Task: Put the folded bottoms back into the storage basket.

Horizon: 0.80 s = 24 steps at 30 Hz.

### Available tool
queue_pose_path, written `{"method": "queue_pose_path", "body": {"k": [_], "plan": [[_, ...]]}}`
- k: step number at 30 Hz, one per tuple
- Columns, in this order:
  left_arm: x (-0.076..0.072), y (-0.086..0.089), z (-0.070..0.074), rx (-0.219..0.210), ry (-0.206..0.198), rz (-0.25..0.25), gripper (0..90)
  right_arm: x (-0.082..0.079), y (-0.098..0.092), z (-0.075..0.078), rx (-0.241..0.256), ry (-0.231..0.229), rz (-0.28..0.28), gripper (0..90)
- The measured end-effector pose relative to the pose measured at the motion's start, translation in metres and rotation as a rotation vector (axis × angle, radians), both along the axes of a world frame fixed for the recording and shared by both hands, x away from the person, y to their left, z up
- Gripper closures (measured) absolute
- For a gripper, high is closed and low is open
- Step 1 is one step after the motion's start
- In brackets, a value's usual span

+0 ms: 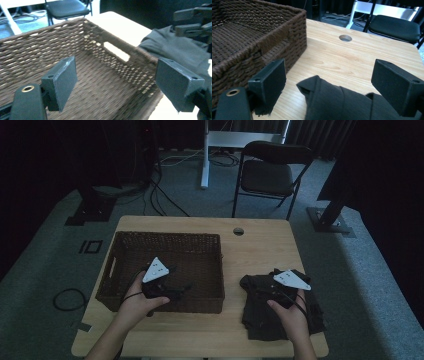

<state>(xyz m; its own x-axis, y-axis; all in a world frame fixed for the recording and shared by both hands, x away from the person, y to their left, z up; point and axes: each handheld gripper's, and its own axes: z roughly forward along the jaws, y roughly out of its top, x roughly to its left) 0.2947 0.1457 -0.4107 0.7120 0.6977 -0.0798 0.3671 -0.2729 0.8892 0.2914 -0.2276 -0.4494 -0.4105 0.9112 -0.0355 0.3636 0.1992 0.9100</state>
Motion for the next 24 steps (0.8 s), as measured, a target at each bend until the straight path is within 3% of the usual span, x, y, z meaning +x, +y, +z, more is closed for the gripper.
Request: {"method": "queue_pose_path", "body": {"k": [9,15,24], "plan": [[0.003,-0.031,0.005,-0.017,-0.001,-0.046,18.9,-0.004,-0.016,-0.003,0.003,0.009,-0.028,12.3],[0.004,-0.048,0.0,-0.03,0.006,-0.072,18.8,-0.008,-0.027,-0.004,0.003,0.011,-0.051,12.2],[0.005,-0.079,-0.004,-0.012,0.008,-0.133,18.8,-0.015,-0.048,-0.004,-0.03,0.02,-0.087,11.6]]}}
